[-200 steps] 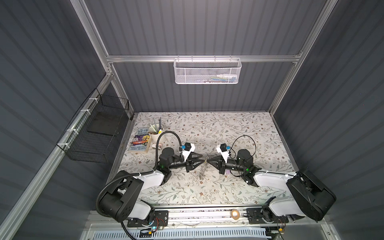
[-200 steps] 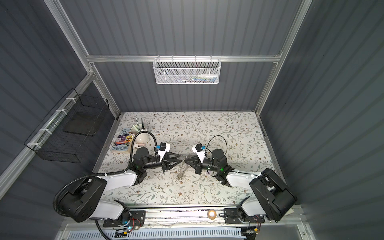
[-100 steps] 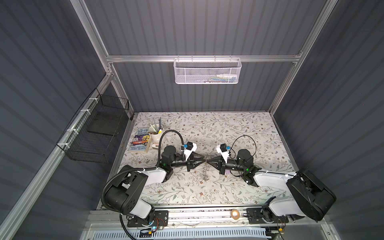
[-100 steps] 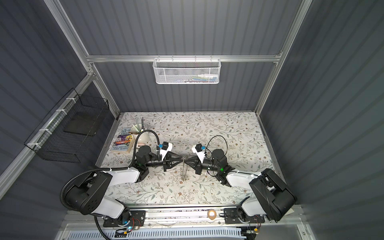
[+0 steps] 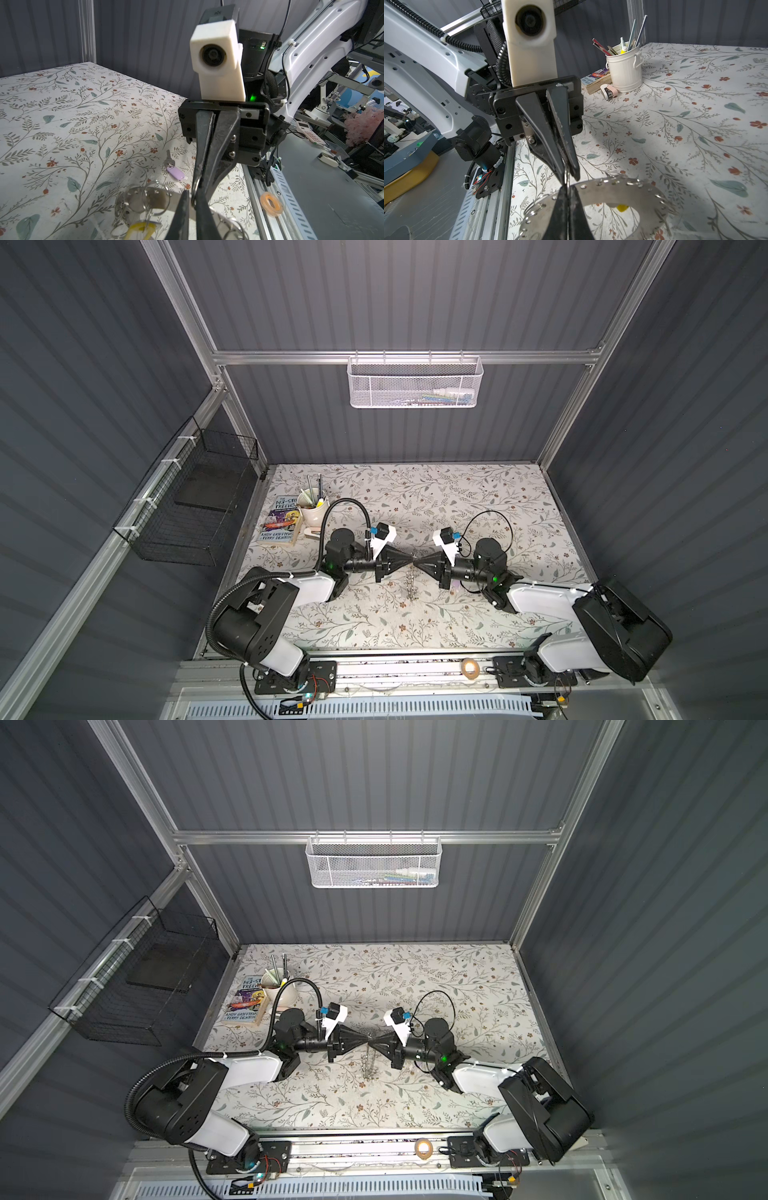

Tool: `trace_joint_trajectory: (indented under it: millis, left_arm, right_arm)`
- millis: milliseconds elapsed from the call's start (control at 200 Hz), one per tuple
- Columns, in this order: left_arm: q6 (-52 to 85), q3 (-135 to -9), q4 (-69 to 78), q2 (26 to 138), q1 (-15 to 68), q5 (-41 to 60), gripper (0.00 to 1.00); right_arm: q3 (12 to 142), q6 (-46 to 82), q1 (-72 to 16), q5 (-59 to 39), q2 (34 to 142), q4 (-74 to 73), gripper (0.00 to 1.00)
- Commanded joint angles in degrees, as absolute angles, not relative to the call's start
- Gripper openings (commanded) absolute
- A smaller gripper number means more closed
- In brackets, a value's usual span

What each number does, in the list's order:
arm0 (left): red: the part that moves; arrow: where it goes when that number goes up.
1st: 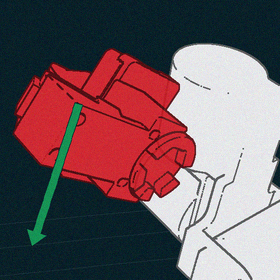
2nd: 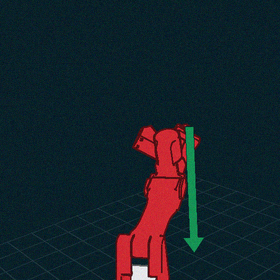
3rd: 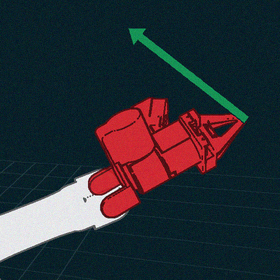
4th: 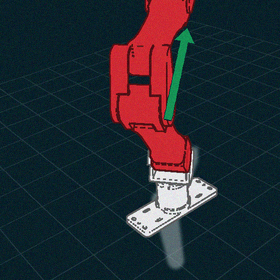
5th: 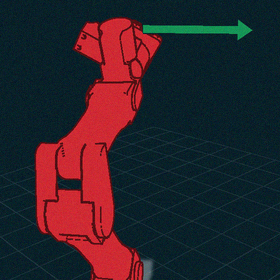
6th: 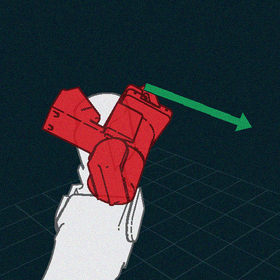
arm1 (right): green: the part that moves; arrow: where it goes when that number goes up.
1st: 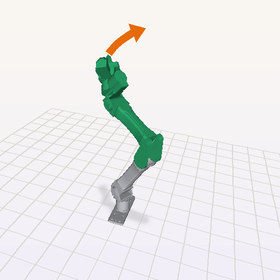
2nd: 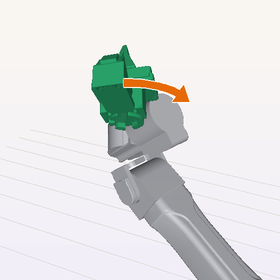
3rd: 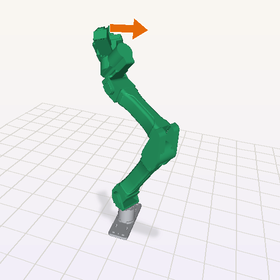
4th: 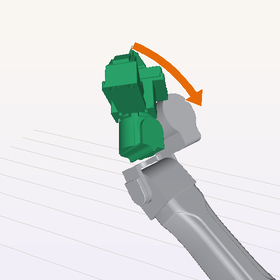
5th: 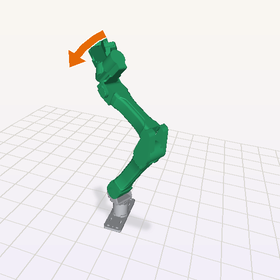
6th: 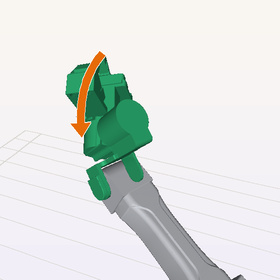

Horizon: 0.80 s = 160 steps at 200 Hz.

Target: Put the keys on the keyring

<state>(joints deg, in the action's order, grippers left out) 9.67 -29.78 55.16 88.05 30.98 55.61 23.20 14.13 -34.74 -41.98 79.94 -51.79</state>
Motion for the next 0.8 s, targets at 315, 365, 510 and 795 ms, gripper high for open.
trace_joint_trajectory:
  millis: [315,365,510,795]
  left_arm:
    - [3.4,-33.1,43.1,85.2,31.4,51.7,0.0]
    - [0.7,-33.9,38.8,83.7,31.6,50.1,0.0]
    - [-4.7,-38.1,27.6,82.2,32.1,48.7,0.0]
    - [-18.3,-50.0,-0.9,82.4,33.7,45.5,0.0]
  right_arm:
    - [23.2,13.6,-34.5,-39.8,77.7,-51.7,0.17]
    - [23.1,13.3,-34.2,-38.5,76.9,-50.5,0.25]
    - [21.1,14.5,-32.3,-35.5,74.0,-51.7,0.43]
    - [18.3,15.3,-30.1,-30.4,67.7,-50.7,0.53]
